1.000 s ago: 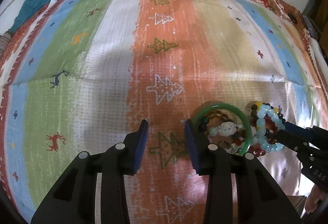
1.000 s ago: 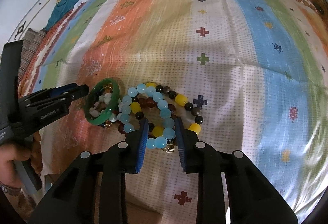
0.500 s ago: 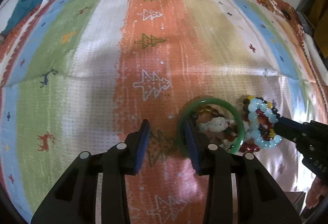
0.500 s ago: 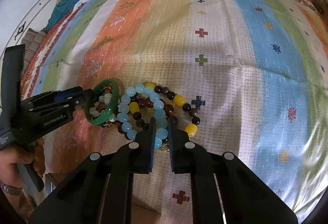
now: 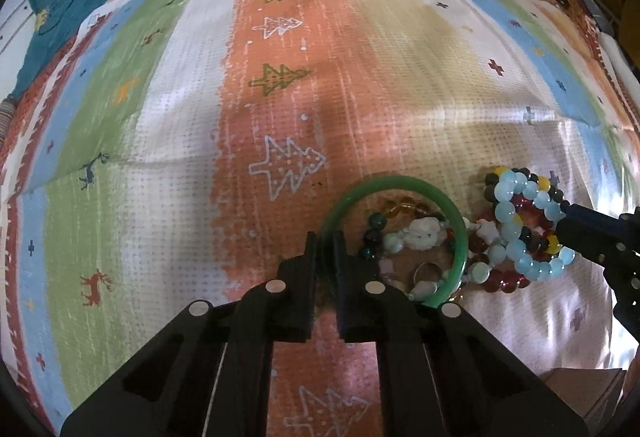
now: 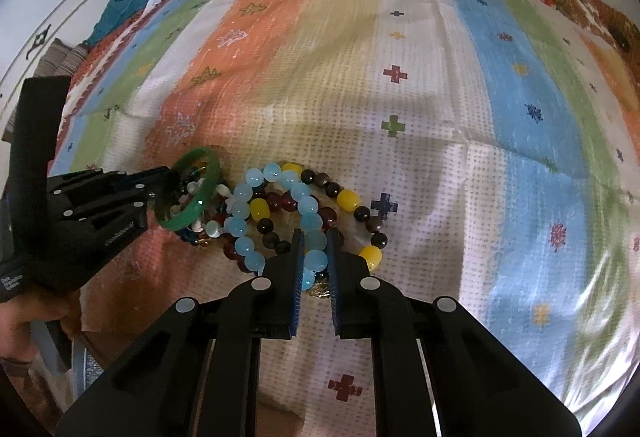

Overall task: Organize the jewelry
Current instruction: 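Close the right tool on the light-blue bracelet while the left tool grips the green bangle, then lift both held bracelets and carry them over the silver tin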

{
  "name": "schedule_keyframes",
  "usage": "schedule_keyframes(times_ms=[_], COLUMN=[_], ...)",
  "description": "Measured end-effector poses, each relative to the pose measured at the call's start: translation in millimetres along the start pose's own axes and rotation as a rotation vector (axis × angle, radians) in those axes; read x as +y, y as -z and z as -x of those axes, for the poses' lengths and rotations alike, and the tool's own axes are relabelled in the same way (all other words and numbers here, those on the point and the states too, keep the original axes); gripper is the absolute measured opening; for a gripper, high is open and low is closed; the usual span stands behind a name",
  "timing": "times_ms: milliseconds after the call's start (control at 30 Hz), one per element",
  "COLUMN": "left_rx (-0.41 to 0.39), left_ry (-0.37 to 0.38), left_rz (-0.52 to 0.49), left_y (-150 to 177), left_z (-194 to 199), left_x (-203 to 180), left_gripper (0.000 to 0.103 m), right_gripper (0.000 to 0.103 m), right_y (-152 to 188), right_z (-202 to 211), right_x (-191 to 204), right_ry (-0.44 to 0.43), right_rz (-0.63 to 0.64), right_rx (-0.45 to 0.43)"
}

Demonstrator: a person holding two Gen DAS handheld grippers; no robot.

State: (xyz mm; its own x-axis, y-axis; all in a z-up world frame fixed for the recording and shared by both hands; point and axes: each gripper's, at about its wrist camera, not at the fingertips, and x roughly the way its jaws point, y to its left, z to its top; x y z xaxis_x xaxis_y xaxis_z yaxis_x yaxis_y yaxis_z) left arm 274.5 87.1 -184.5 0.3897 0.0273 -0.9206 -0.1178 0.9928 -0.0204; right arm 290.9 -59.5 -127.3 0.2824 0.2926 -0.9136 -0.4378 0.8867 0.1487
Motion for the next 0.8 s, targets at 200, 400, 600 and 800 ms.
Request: schedule_keyframes(times_ms=[200,400,600,800], left_rx=[-0.01,-0.044,-0.058,-0.08], left_ry=[-0.001,-0.002,-0.009,-0.005], left_rz=[0.007,0.019,0.02,0.026], left_y=[0,-2,3,6], left_z=[7,28,44,65], left_x=[3,6,5,4], left_gripper=[0.006,0.006,0.006,0.006], right_gripper=[0.012,0.012,0.012,0.012], right_y=[-2,-5,-5,2], right_z=[9,30,52,62], right_x=[6,8,14,15], right_ry=[0.013,0.045,0.098,0.116], right_rz=[0.029,0.052,0.095,0.098], right_rx=[-0.036,-0.089,-0.139,-0.158])
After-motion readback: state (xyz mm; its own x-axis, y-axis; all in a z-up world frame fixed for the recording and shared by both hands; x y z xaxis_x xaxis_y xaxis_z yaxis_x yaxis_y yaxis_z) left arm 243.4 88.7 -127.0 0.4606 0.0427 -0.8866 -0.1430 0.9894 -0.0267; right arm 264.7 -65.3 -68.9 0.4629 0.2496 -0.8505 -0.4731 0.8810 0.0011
